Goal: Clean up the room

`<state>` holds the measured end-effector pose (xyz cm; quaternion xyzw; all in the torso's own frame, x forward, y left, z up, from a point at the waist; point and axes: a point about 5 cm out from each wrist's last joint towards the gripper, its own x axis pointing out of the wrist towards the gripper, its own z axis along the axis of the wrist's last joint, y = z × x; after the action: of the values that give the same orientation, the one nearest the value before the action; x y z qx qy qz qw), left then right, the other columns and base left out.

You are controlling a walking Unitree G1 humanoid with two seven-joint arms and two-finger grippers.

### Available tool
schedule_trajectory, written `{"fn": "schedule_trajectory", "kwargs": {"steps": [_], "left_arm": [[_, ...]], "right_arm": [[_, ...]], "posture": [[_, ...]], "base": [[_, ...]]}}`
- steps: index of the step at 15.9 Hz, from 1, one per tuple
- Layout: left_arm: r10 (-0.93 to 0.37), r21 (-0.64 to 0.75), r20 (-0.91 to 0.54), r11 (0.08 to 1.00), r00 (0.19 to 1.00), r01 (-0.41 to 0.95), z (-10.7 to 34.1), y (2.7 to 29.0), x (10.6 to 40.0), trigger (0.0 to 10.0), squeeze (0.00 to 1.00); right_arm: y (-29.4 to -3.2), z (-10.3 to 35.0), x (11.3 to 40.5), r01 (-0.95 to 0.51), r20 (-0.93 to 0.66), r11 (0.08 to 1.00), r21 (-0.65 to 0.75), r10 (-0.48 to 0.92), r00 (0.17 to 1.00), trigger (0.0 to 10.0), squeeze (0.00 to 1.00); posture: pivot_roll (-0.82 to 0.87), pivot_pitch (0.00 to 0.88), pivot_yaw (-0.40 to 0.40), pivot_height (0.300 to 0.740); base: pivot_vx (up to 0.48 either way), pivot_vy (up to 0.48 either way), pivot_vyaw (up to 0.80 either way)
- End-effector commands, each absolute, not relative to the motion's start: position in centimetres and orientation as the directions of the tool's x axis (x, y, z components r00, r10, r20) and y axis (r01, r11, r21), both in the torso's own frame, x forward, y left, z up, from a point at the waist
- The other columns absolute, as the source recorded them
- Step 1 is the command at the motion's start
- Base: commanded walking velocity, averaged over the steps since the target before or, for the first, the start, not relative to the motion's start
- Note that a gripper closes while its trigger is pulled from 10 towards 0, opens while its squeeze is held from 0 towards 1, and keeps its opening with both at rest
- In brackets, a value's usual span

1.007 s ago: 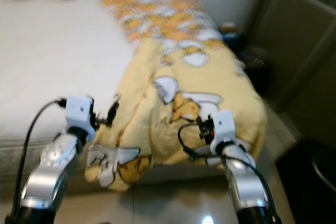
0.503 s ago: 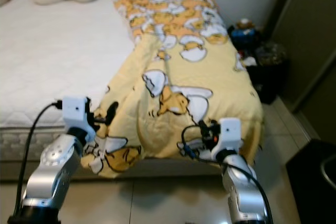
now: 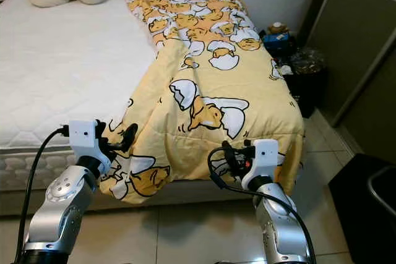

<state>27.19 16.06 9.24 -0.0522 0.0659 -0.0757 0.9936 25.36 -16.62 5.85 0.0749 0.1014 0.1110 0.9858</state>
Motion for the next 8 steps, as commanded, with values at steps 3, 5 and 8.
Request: {"fn": "schedule_trajectory", "kwargs": {"steps": [3,5,8], "left_arm": [[-0.154,-0.110,-0.109,0.984,0.982,0.142,9.69,16.04,27.29,10.0,1.00],[-0.154,-0.110,-0.109,0.984,0.982,0.142,9.69,16.04,27.29,10.0,1.00],[-0.154,-0.110,-0.109,0.984,0.982,0.142,9.69,16.04,27.29,10.0,1.00]], "right_arm": [[-16.65,6.55,25.71,-0.208,-0.158,0.964,0.166,0.234,0.959,10.0,1.00],[-16.65,6.55,25.71,-0.208,-0.158,0.964,0.166,0.234,0.959,10.0,1.00],[-16.65,6.55,25.71,-0.208,-0.158,0.964,0.166,0.234,0.959,10.0,1.00]], "posture": [[-0.05,0.000,0.036,0.740],[-0.05,0.000,0.036,0.740],[-0.05,0.000,0.036,0.740]], "base": [[0.000,0.000,0.00],[0.000,0.000,0.00],[0.000,0.000,0.00]]}}
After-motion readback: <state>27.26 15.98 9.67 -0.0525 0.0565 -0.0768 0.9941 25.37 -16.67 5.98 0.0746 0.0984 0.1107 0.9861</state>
